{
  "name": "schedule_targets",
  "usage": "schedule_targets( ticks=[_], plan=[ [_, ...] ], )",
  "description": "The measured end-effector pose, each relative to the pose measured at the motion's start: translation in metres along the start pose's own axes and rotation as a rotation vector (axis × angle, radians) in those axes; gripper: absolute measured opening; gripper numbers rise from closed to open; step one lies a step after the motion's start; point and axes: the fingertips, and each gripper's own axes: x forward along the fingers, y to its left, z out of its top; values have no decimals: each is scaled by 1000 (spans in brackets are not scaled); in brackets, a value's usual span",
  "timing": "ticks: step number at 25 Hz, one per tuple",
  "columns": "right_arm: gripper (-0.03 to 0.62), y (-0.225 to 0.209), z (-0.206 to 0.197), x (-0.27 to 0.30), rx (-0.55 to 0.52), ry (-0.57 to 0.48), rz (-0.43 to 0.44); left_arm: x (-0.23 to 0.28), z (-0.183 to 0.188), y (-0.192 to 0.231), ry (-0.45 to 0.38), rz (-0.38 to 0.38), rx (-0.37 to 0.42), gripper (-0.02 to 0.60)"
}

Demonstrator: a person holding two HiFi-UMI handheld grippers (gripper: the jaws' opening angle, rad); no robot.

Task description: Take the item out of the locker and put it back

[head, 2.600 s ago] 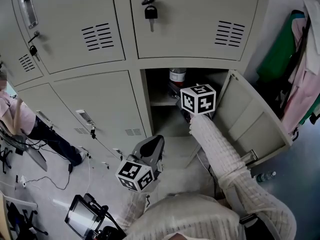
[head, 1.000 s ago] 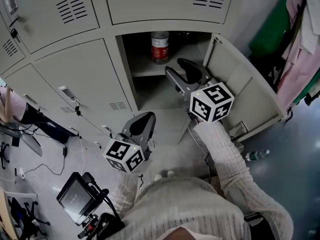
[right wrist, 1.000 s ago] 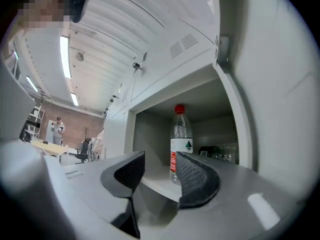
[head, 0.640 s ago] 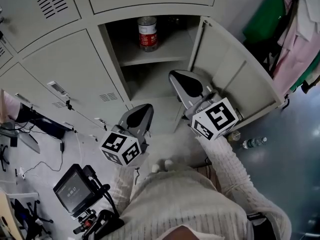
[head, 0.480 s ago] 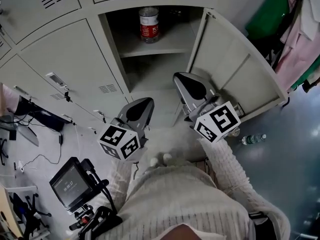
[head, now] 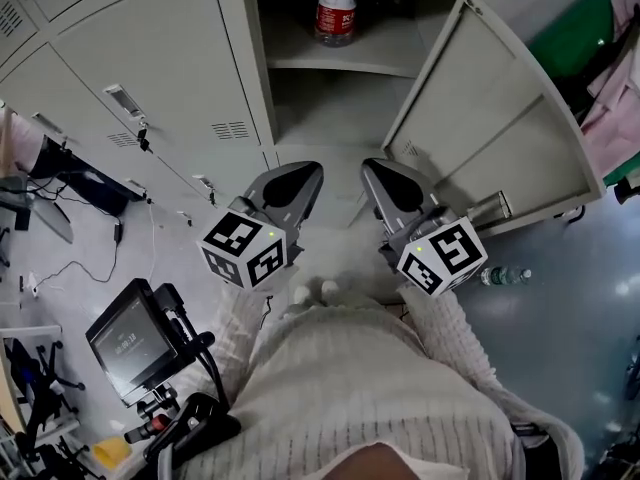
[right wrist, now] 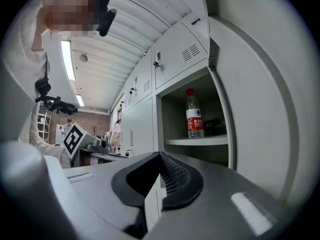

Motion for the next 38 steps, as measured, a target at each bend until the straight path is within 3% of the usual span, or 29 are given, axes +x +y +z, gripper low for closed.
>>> schedule_targets(
  ticks=[17,38],
  plan=[
    [0,3,-7,-16,44,12,9,1,-6,-23,17,-24,2,8],
    [0,-2,-2,-10,36,13,6,8,-10,-20,25,-38,-20,8]
  ],
)
